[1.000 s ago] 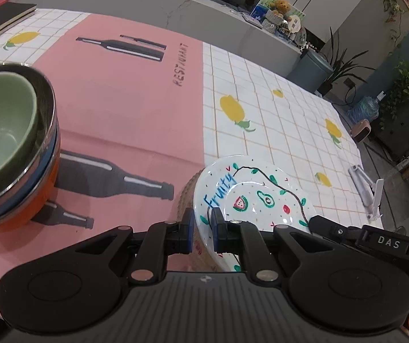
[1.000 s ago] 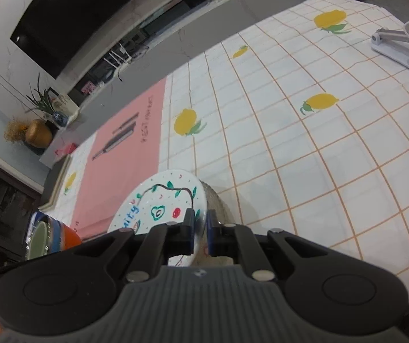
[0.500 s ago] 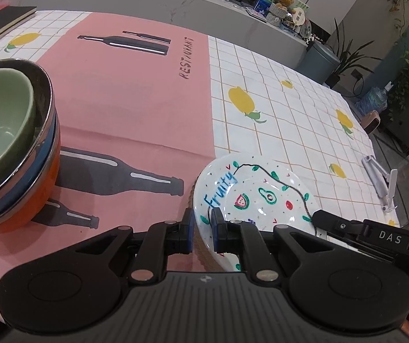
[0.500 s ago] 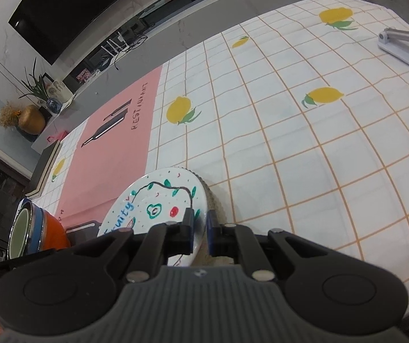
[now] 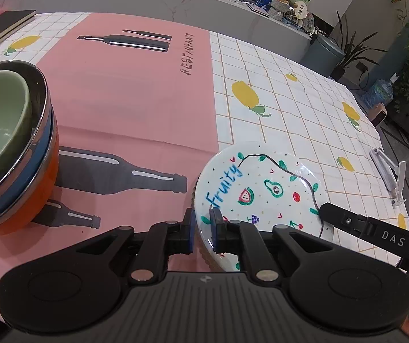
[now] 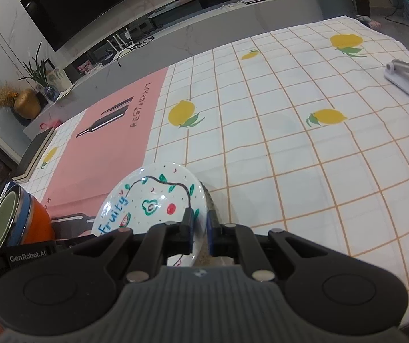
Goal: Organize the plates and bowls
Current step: 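Carry the Fruity plate with both grippers toward the bowl stack, then lower the Fruity plate beside the bowl stack and open both grippers, then move both grippers to the bowl stack and grip its rim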
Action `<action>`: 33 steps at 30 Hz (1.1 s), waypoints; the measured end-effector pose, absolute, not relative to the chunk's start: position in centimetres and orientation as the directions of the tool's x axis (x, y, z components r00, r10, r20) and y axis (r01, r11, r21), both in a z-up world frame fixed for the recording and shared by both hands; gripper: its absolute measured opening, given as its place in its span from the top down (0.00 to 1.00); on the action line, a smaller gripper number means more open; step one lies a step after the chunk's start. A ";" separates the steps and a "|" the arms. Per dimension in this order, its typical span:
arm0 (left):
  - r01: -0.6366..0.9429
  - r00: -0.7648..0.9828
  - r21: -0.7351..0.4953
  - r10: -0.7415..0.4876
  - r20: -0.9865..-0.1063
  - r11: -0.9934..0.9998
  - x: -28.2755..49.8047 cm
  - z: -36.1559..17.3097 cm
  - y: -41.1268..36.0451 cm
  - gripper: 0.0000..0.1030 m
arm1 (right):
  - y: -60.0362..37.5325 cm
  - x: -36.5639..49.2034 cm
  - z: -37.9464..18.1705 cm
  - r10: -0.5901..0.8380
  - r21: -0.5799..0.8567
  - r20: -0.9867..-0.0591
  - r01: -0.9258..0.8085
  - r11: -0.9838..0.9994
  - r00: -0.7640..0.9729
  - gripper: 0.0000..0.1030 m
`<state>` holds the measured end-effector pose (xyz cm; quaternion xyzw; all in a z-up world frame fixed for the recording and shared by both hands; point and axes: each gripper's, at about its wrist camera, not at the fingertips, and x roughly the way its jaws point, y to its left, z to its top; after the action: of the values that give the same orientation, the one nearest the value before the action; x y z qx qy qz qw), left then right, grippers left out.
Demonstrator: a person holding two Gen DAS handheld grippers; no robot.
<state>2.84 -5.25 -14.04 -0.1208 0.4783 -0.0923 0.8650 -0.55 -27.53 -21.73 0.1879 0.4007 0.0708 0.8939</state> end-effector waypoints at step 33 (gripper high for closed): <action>0.142 0.621 -0.168 -0.220 -0.752 0.975 -0.9 -7.5 -3.0 0.44 | -24.7 -1.8 -18.4 0.174 0.261 -0.727 0.033 0.965 0.664 0.51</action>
<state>-0.89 -3.00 -7.53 -0.0460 0.4236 -0.1008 0.8991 -1.84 -24.69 -18.36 0.1267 0.4078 0.0389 0.9034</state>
